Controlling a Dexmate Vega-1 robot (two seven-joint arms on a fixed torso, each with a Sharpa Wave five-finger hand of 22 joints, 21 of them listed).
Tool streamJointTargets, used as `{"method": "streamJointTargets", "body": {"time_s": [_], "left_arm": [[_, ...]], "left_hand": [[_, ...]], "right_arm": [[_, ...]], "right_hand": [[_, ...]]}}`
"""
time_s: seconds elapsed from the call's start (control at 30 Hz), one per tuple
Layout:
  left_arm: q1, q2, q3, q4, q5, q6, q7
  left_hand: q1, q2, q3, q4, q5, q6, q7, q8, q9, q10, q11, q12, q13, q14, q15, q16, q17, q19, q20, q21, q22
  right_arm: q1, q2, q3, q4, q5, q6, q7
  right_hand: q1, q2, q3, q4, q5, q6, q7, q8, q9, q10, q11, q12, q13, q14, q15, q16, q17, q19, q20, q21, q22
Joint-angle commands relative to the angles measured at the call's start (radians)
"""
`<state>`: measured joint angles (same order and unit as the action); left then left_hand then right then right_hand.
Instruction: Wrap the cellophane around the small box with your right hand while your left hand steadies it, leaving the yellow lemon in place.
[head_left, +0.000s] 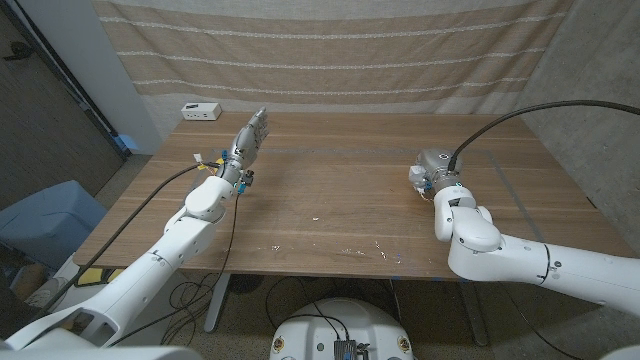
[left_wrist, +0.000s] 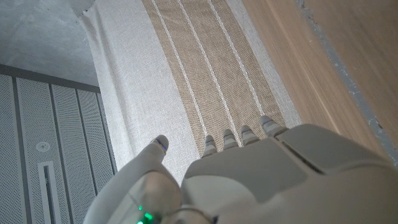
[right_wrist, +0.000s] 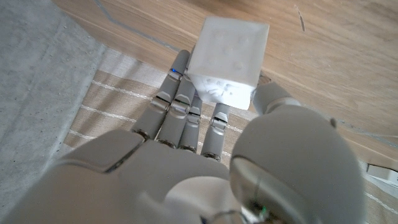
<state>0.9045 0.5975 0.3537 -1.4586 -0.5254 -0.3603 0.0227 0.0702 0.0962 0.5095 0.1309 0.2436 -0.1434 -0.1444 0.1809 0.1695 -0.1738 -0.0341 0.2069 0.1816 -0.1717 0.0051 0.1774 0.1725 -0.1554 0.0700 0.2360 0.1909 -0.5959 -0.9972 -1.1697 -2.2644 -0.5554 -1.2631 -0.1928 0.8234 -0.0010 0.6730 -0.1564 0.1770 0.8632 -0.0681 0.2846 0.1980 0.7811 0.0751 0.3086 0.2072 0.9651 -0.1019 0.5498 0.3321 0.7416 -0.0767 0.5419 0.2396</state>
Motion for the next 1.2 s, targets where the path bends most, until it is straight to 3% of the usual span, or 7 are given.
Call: {"method": "streamJointTargets", "body": {"time_s": [0.03,0.57,0.67,1.2], "left_arm": [[0.026,0.012,-0.013,-0.021,-0.006,0.005,0.015],[0.051,0.025,-0.031,-0.033,-0.023,0.013,0.020],[0.053,0.025,-0.032,-0.033,-0.024,0.013,0.021],[0.052,0.022,-0.034,-0.026,-0.029,0.010,0.018]], "left_hand": [[0.011,0.040,0.007,0.002,-0.002,-0.002,-0.002,0.000,0.004,-0.046,0.005,-0.003,0.002,-0.110,-0.004,0.001,0.001,-0.010,0.005,-0.005,0.002],[0.011,0.039,0.007,0.003,-0.003,-0.002,-0.003,0.000,0.004,-0.047,0.007,-0.004,0.002,-0.110,-0.006,0.001,0.001,-0.007,0.002,-0.005,0.002],[0.010,0.039,0.007,0.003,-0.003,-0.001,-0.003,0.000,0.004,-0.046,0.009,-0.004,0.002,-0.110,-0.005,0.001,0.001,-0.006,0.001,-0.005,0.002],[0.010,0.039,0.007,0.005,-0.004,-0.003,-0.003,0.000,0.004,-0.047,0.004,-0.004,0.002,-0.110,-0.006,0.002,0.001,-0.007,0.003,-0.006,0.002]], "right_arm": [[-0.071,0.022,0.060,-0.009,-0.128,0.101,0.024],[-0.216,0.069,0.225,0.025,-0.268,0.360,0.054],[-0.232,0.087,0.247,0.037,-0.291,0.402,0.072],[-0.296,0.173,0.335,0.102,-0.367,0.605,0.132]], "right_hand": [[0.216,0.202,0.027,0.035,-0.004,0.004,0.001,-0.007,0.002,0.076,-0.072,0.001,0.002,0.051,-0.131,-0.003,-0.001,-0.007,-0.105,0.014,0.006],[0.236,0.201,0.011,0.035,-0.007,0.012,0.002,-0.017,0.005,0.083,-0.071,-0.008,0.004,0.058,-0.131,-0.014,-0.009,-0.021,-0.110,0.035,0.009],[0.241,0.201,0.008,0.036,-0.007,0.014,0.002,-0.019,0.005,0.086,-0.081,-0.010,0.004,0.061,-0.131,-0.016,-0.010,-0.025,-0.111,0.039,0.010],[0.258,0.200,-0.006,0.036,-0.008,0.024,0.000,-0.026,0.008,0.092,-0.076,-0.018,0.006,0.066,-0.132,-0.022,-0.010,-0.037,-0.114,0.060,0.012]]}}
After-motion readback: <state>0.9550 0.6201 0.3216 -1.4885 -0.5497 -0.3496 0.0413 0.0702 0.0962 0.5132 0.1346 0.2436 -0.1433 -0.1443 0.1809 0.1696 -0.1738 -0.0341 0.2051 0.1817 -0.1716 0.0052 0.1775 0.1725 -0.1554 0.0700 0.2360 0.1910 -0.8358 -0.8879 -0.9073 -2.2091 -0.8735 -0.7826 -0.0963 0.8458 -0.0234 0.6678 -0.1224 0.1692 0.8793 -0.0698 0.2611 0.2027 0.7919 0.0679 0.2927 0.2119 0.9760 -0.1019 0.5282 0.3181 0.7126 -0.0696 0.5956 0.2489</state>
